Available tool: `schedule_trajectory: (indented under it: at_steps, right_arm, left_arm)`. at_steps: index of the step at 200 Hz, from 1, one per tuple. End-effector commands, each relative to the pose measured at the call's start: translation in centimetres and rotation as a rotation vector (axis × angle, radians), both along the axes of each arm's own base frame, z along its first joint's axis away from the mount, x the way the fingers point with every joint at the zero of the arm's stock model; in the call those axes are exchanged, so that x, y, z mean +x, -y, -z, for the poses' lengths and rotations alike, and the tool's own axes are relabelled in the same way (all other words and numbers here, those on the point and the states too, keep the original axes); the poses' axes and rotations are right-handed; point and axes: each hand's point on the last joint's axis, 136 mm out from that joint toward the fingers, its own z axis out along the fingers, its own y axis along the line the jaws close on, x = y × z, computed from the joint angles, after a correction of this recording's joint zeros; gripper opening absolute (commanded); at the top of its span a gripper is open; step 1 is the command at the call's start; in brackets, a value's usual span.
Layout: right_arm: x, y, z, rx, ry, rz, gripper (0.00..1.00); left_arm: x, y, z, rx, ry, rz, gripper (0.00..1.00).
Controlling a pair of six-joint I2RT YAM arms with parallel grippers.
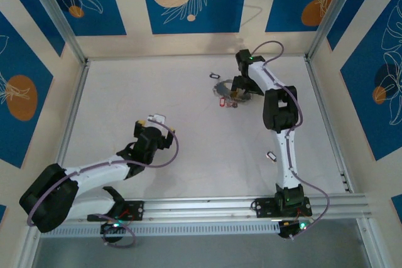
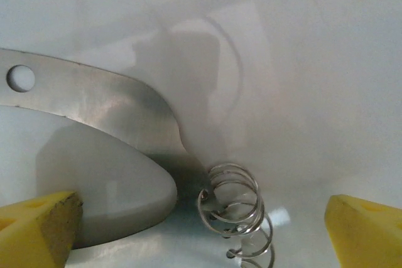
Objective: Put the keys on the keyring
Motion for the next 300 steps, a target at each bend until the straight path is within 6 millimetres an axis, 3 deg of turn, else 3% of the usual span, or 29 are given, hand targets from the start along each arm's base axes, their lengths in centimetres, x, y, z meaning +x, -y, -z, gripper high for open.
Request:
schedule_trajectory:
  at_steps: [1,49,104,122,140,171,184,228,248,300]
  right_arm:
    - [-3.5,0.1,-1.3,0.012,-0.033,0.040,0.99]
    - [-8.8,-4.6,-2.0,0.129,-0.001,0.003,0.99]
    - [-15.3,-14.1,-1.6,0.233,0.005,-0.202,0.99]
    - [-16.5,-16.7,-2.1,0.262,0.005,-0.298,0.99]
    - [-15.4,-16.2,-3.4,0.226,0.081,-0.346,1.00]
    - [-11.0,-12.9,-4.7,0.375,0.139,-0.332,0.97]
    - [-9.6,-12.4,-4.9,0.387,0.149,-0.383,0.98]
    - [-6.8,-12.3,-3.1,0.345,0.093,-0.477,0.99]
    - [-6.8,-12.2,-1.7,0.345,0.045,-0.467,0.99]
    - [-9.3,-12.8,0.1,0.359,-0.043,-0.453,0.99]
  left_arm:
    - [0.3,0.2,-1.2,-0.004,0.029,-0.010,1.00]
    - [0.2,0.2,-1.2,-0.002,0.027,-0.008,1.00]
    - [0.0,-0.1,-1.3,-0.011,0.034,-0.014,1.00]
    - [-0.1,0.0,-1.1,-0.011,0.028,-0.011,1.00]
    - [0.0,0.1,-1.1,-0.008,0.026,-0.008,1.00]
    - [0.0,0.0,-1.0,-0.005,0.023,-0.013,1.00]
    - [0.1,0.1,-1.0,-0.002,0.022,-0.013,1.00]
    - [0.2,-0.1,-1.0,0.003,0.021,-0.029,1.00]
    - [0.3,-0.2,-1.1,0.007,0.024,-0.037,1.00]
    - [0.3,-0.4,-1.0,0.008,0.022,-0.044,1.00]
